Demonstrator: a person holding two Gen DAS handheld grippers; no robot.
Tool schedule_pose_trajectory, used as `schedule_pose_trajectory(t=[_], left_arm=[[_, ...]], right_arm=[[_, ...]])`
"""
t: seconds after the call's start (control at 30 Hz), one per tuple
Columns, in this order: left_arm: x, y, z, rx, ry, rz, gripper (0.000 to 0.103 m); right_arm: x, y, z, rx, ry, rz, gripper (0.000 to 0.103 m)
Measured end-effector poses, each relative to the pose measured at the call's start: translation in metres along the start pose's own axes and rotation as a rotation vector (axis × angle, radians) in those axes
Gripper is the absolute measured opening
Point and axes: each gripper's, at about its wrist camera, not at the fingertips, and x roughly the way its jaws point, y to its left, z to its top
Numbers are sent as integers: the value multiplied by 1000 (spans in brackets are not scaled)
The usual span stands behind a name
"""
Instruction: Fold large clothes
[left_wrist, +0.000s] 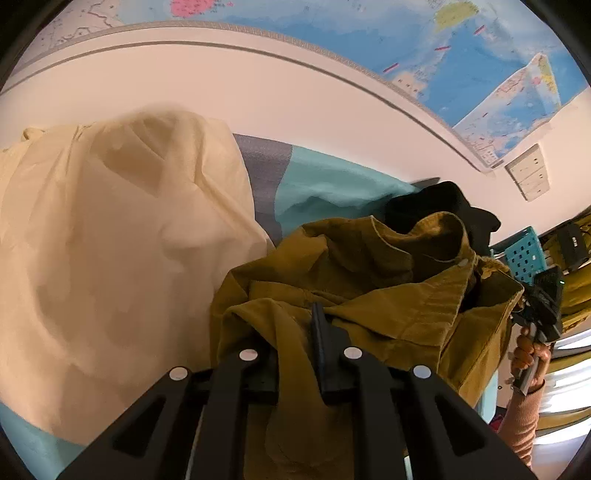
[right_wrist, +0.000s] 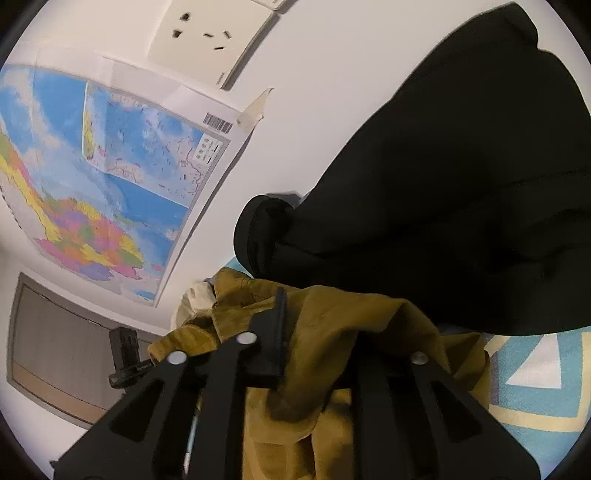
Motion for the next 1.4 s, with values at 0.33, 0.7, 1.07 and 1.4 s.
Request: schedule_pose_trajectory(t=[0.33, 0.7, 1.07, 1.4], left_arm=[[5, 15, 3, -67, 16, -74, 17], [-62, 8, -32, 13, -210, -63, 68], [-13, -49, -51, 336, -196, 159, 74], [-32, -17, -83, 280, -291, 133, 81]], right_arm=[[-17, 92, -81, -505, -21, -152, 74], [47, 70, -79, -531, 42, -310, 6], [68, 64, -61, -534, 31, -366, 2], [-54, 60, -96, -556, -160, -298, 77]])
